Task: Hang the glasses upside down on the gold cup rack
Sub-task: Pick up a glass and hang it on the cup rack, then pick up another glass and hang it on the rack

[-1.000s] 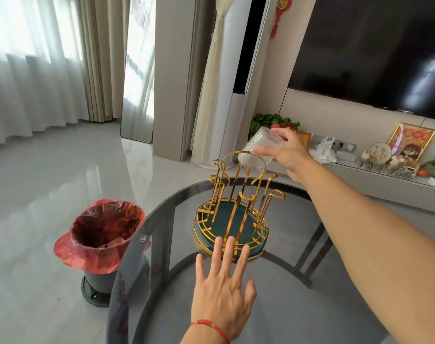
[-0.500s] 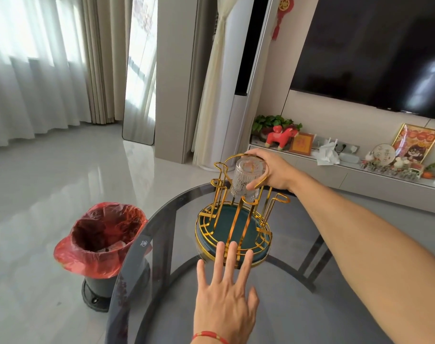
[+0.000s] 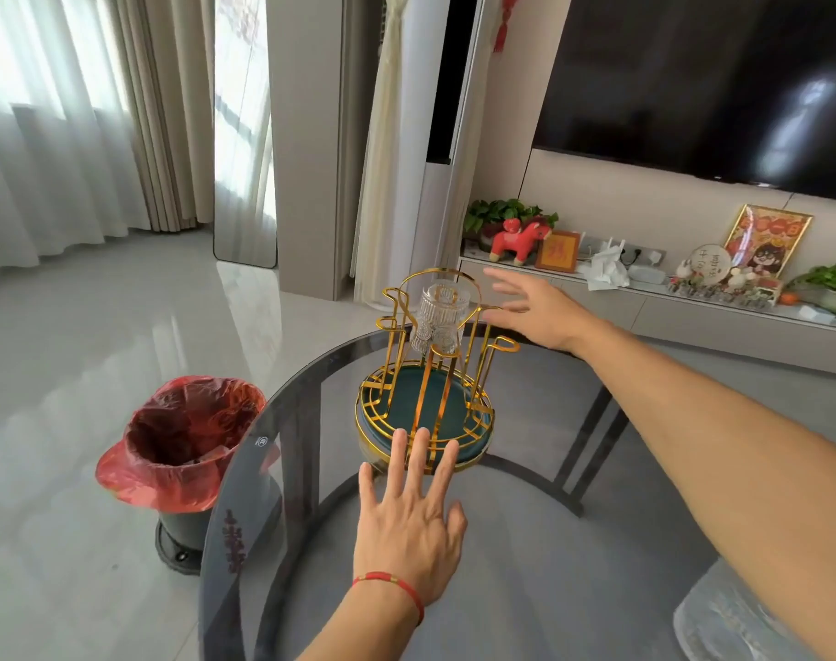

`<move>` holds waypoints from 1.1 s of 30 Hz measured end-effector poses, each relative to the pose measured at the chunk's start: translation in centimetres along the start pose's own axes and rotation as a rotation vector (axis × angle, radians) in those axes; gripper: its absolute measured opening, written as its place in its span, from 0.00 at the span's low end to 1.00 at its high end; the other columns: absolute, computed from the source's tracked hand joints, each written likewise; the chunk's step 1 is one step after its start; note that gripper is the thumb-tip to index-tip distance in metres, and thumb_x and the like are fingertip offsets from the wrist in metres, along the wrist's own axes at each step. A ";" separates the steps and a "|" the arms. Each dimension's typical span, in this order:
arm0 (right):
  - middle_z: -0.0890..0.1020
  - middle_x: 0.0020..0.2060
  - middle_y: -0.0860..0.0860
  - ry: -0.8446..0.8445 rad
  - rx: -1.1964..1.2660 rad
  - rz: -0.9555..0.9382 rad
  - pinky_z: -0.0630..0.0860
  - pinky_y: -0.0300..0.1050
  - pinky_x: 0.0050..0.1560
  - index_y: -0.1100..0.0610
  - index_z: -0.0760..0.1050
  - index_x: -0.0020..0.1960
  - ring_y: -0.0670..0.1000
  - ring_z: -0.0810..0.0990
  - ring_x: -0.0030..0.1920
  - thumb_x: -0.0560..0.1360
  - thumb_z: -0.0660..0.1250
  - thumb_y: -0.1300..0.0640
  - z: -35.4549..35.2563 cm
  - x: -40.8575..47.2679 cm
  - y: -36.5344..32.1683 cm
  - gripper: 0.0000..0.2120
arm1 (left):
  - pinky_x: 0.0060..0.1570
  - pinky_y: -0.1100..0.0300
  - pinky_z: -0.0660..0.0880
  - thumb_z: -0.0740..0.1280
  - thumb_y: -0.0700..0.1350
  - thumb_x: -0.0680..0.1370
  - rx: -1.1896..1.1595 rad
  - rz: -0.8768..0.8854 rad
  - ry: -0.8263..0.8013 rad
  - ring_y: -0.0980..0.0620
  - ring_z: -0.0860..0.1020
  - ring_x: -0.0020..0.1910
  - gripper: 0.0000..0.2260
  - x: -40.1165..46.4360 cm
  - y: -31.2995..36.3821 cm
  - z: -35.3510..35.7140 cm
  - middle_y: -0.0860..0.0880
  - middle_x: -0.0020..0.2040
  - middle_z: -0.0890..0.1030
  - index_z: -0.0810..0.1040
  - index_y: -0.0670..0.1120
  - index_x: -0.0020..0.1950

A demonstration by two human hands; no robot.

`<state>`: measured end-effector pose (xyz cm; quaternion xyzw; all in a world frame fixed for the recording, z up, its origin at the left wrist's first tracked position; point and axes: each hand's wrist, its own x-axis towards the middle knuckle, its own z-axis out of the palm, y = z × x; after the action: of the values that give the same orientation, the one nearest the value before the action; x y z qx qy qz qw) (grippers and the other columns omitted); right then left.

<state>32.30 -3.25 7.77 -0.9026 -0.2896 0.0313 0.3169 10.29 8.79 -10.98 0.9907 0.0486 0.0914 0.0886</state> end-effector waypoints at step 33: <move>0.78 0.58 0.38 -0.057 -0.288 -0.024 0.76 0.42 0.58 0.37 0.75 0.64 0.41 0.78 0.59 0.63 0.78 0.33 -0.4 -36.3 -1.8 0.32 | 0.53 0.42 0.82 0.62 0.56 0.82 -1.321 -0.118 -0.843 0.34 0.83 0.53 0.20 -7.8 9.0 -9.3 0.33 0.58 0.82 0.80 0.43 0.63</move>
<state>1.32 -22.04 4.57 -0.9339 -0.3109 0.0112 0.1759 1.58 0.62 -1.63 0.6796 -0.0010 -0.2872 0.6750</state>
